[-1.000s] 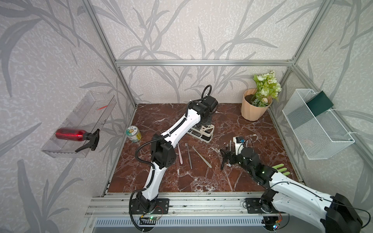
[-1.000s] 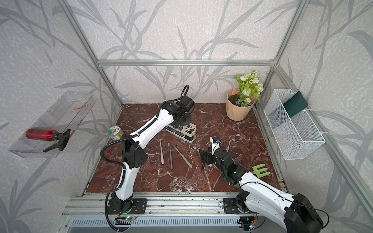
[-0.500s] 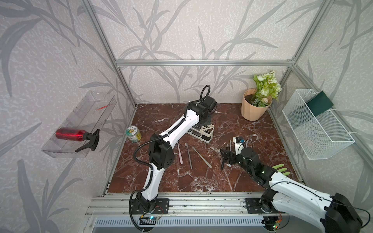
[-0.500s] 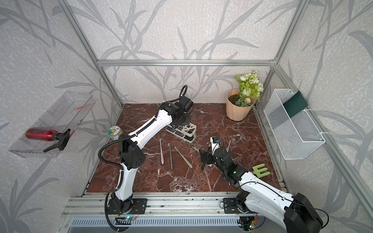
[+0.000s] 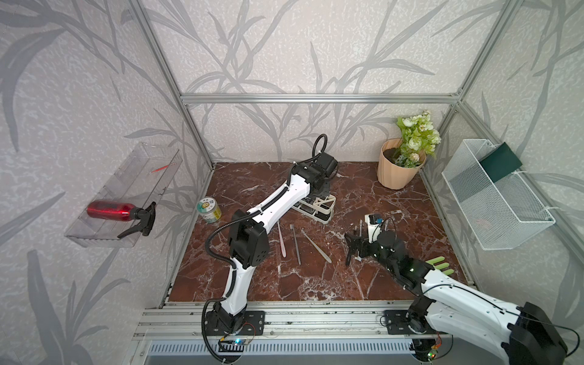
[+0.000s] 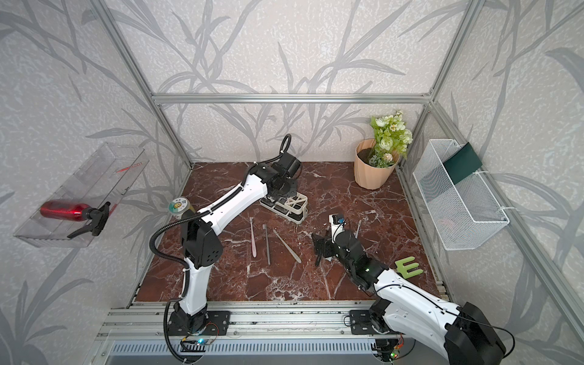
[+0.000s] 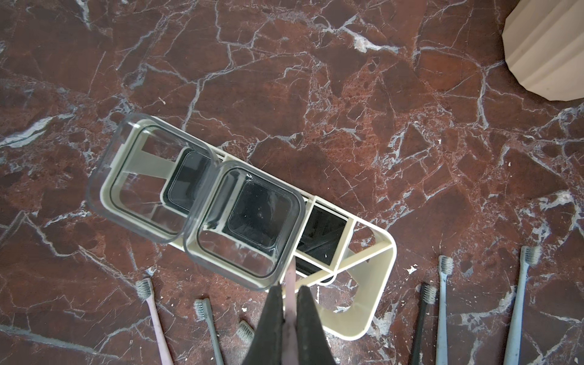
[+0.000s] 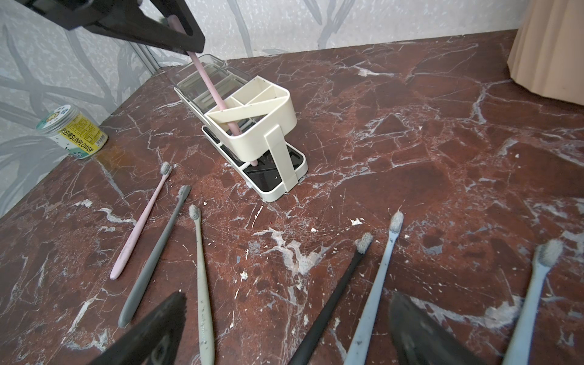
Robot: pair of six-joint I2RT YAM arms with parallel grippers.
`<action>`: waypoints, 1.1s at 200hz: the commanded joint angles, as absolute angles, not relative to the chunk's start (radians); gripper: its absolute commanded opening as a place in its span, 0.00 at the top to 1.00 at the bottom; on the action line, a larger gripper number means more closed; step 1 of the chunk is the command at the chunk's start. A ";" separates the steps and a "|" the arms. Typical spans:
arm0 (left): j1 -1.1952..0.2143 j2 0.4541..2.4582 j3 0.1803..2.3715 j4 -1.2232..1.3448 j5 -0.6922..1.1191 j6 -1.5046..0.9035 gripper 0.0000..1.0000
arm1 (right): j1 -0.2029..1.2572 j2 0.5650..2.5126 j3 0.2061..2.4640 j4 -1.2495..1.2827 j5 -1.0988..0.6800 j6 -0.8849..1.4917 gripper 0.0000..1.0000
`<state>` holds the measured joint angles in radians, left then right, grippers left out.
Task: Place the toothbrush into the toothbrush holder
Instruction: Place the toothbrush in the toothbrush holder.
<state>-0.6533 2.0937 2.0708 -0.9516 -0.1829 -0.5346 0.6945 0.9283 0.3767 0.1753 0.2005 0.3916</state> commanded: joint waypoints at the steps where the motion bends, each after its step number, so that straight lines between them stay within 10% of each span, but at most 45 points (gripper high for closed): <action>1: -0.649 2.061 2.047 -0.962 -0.200 -0.535 1.00 | 0.692 0.928 0.407 0.196 0.196 0.384 0.01; 71: -0.650 2.059 2.059 -0.971 -0.197 -0.521 0.87 | 0.691 0.933 0.409 0.201 0.192 0.384 0.01; 220: -0.650 2.014 2.186 -1.004 -0.194 -0.480 0.20 | 0.692 0.927 0.407 0.199 0.191 0.383 0.01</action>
